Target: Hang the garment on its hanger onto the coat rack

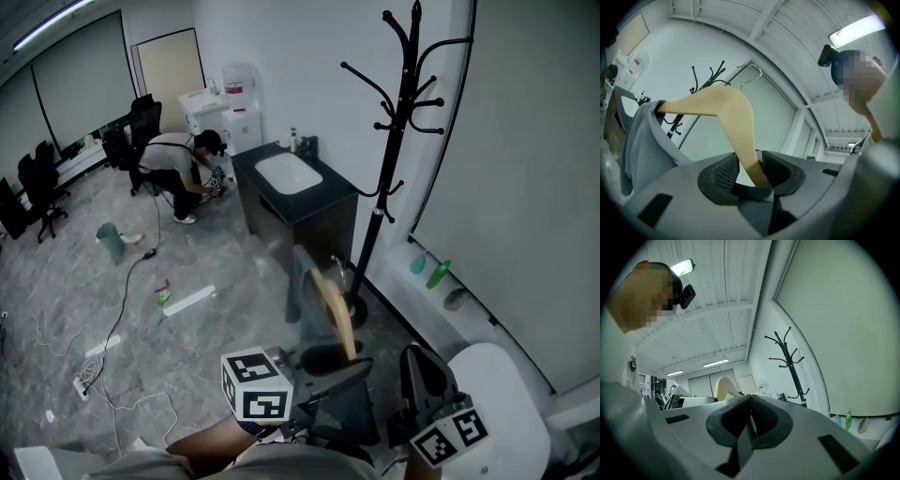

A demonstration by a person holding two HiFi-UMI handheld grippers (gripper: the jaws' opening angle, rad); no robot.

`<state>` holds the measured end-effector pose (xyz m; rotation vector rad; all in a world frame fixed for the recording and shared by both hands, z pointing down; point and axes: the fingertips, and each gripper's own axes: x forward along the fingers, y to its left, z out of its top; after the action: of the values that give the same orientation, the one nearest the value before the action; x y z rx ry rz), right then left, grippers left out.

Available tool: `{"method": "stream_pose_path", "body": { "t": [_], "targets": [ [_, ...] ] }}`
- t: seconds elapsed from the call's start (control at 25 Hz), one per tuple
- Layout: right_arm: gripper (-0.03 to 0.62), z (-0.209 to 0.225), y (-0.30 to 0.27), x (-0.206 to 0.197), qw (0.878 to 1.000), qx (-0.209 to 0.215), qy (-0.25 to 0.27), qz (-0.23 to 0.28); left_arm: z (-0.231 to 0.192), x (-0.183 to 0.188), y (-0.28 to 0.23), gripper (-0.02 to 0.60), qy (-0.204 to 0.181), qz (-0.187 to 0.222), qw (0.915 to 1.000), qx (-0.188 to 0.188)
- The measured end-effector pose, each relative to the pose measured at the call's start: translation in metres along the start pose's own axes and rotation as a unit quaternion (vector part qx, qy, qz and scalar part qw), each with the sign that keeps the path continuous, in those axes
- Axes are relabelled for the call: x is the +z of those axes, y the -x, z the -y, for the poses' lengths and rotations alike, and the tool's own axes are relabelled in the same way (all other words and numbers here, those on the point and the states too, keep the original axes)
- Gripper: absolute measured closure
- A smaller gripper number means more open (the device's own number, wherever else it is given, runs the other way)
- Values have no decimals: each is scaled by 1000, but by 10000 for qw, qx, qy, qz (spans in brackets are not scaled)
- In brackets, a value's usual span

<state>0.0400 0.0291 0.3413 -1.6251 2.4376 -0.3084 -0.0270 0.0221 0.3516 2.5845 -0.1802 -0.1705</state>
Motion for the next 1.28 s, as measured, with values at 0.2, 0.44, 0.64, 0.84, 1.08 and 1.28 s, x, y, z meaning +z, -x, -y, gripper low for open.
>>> {"method": "stream_pose_path", "body": {
  "t": [0.2, 0.44, 0.64, 0.84, 1.08, 1.28],
  "targets": [
    [579, 31, -26, 7, 9999, -116, -10, 51, -39, 21, -25, 425, -101, -28, 9999, 26],
    [579, 84, -68, 15, 9999, -62, -94, 122, -93, 50, -62, 424, -42, 56, 9999, 132],
    [579, 139, -114, 37, 9998, 83, -131, 159, -136, 78, -104, 422, 48, 111, 9997, 216],
    [578, 187, -152, 56, 9996, 245, -117, 123, -174, 105, -146, 421, 52, 178, 9994, 290],
    [579, 244, -186, 79, 9992, 391, -43, 105, -217, 134, -193, 422, -36, 327, 9985, 441],
    [579, 276, -211, 86, 9990, 438, -110, 54, -254, 156, -221, 422, -72, 310, 9979, 570]
  ]
}}
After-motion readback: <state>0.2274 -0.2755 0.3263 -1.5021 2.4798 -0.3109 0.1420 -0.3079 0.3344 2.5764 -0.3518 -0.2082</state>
